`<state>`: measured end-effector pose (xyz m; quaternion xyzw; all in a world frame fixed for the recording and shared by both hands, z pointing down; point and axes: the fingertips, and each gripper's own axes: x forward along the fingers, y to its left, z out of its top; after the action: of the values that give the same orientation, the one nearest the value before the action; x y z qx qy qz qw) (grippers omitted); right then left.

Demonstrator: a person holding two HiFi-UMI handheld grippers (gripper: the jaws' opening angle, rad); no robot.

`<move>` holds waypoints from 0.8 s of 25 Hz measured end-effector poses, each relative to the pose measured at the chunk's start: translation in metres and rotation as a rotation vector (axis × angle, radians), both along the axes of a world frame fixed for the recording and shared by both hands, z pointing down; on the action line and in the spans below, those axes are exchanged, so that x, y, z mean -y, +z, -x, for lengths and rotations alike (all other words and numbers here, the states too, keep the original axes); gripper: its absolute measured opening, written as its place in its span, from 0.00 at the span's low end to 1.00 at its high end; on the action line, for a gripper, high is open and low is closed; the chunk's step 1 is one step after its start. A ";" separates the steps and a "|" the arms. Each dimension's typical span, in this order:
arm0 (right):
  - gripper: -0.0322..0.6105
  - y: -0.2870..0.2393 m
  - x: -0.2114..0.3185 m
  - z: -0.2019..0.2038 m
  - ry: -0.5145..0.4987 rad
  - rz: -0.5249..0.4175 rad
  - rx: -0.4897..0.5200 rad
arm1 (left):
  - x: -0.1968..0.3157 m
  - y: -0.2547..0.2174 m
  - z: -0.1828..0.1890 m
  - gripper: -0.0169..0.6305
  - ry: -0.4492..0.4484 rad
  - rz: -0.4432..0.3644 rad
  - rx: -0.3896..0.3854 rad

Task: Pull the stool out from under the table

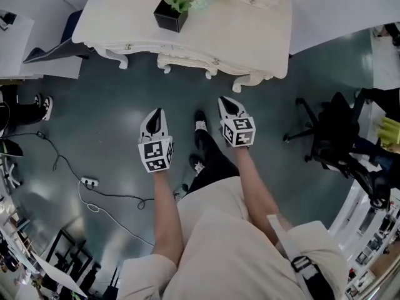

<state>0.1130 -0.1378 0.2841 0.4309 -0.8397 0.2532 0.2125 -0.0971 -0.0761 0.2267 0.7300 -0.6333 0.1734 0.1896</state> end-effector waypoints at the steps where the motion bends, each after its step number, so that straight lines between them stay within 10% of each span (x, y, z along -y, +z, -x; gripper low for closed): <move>1: 0.12 0.010 0.010 -0.001 0.009 0.003 0.000 | 0.011 0.009 -0.001 0.05 0.010 0.011 -0.003; 9: 0.12 0.088 0.070 -0.006 0.039 0.039 -0.045 | 0.078 0.076 -0.009 0.05 0.151 0.044 -0.003; 20: 0.12 0.159 0.073 -0.025 0.098 0.057 -0.070 | 0.088 0.155 0.030 0.05 0.067 0.037 -0.008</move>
<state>0.1380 -0.2111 0.4432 0.4737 -0.8021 0.2720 0.2415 -0.1272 -0.1638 0.3819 0.7478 -0.6045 0.1883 0.1999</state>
